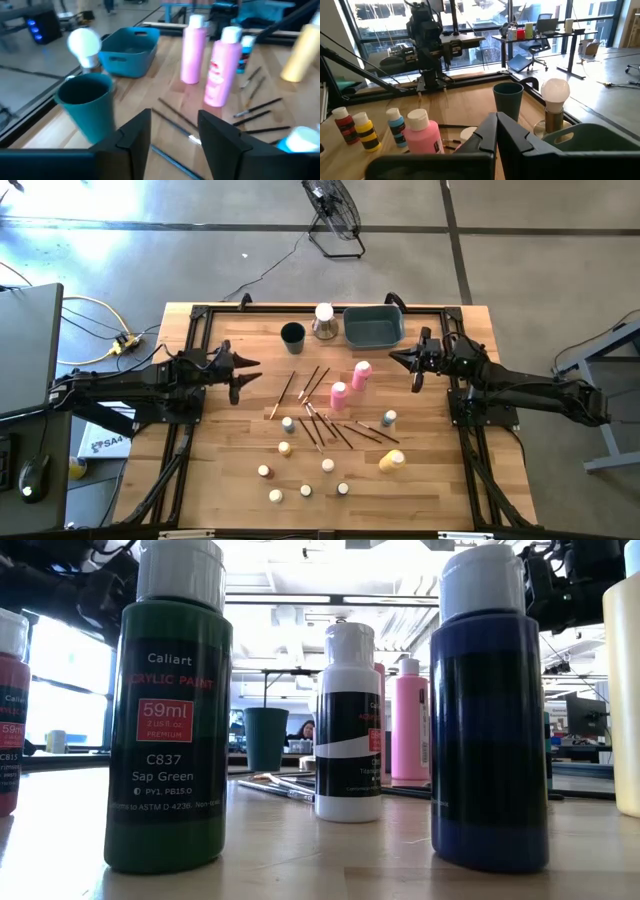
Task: Pick & Place Paint Supplies
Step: Put the large pink paint bottle into the blue bin
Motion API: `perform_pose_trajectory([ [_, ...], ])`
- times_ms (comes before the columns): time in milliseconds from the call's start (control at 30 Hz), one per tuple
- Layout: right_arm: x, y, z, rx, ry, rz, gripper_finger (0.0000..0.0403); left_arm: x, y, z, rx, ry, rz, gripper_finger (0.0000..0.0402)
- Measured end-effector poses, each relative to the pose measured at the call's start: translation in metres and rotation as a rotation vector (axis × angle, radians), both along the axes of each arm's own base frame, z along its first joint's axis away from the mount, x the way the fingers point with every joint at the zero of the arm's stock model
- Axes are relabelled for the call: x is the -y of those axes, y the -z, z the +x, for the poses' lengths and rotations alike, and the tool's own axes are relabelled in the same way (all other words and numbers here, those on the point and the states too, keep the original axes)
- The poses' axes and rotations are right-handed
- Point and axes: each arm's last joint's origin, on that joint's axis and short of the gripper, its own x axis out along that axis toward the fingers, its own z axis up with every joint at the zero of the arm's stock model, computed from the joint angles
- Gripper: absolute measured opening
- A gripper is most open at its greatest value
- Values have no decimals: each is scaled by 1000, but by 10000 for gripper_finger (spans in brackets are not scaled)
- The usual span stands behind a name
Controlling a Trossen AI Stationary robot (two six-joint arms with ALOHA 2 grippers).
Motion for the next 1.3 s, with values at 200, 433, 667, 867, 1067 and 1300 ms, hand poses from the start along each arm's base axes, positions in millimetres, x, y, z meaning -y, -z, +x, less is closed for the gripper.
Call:
perform_pose_trajectory([
  [200, -1, -2, 1, 25, -41, -4, 2, 0, -4, 1, 42, 8, -2, 103],
  [433, -1, -7, 5, 79, -108, -44, 2, -1, -12, 2, 121, -14, 18, 86],
  [667, 1, 0, 11, 22, -105, -53, 2, -1, -11, 2, 118, -16, 17, 86],
  [867, 3, 5, 14, -4, -102, -40, 7, -1, -11, 2, 118, -16, 17, 86],
  [1067, 4, 7, 15, -8, -86, 12, 85, -1, -11, 2, 117, -17, 17, 86],
  [1300, 4, 6, 15, -3, -71, 9, 192, -1, -10, 1, 108, -19, 15, 86],
])
